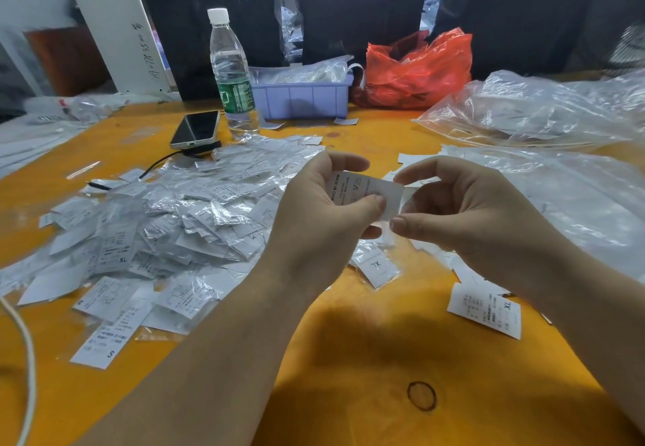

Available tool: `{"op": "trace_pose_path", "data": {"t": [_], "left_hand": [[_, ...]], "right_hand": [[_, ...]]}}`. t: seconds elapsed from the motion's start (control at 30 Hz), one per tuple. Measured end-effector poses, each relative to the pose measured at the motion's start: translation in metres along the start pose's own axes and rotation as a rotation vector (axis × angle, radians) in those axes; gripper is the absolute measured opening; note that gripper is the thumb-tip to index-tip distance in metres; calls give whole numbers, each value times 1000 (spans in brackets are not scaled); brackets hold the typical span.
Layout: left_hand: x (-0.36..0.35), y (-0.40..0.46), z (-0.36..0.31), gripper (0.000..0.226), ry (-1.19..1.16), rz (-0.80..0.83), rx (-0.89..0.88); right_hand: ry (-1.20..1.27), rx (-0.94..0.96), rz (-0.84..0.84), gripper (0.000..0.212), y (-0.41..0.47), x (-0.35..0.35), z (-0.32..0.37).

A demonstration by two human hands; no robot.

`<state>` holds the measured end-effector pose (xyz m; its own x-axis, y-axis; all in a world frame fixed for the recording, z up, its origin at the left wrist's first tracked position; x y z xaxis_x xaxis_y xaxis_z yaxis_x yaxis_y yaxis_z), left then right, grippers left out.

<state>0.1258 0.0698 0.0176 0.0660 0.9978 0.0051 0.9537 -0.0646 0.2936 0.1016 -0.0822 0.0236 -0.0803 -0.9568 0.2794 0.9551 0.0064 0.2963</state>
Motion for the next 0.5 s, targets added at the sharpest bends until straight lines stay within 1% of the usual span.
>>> {"op": "trace_pose_path", "data": {"t": [0.17,0.27,0.37,0.5], "left_hand": [[-3,-2,0,32,-9,29,18],[1,0,-1,31,-70,5,39],[3,1,-2,31,-120,-6,55],[-2,-1,1,29,-103,22,69]], "right_hand": [[6,12,-23,46,-1,2,2],[-24,15,-35,40,1,3,0],[-52,22,-27,40,1,2,-1],[-64,29,-18,40,0,1,0]]}}
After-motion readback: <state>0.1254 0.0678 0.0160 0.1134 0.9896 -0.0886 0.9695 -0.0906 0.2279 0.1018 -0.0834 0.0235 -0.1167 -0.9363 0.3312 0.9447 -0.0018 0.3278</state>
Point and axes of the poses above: each hand's wrist, its own y-axis towards the middle knuckle, its own x-axis out of the back of the hand, z = x × y, the point moved 5 cm from there along y, towards the middle knuckle, and after that the axes turned 7 degrees about -z, right-handed, at the moved point
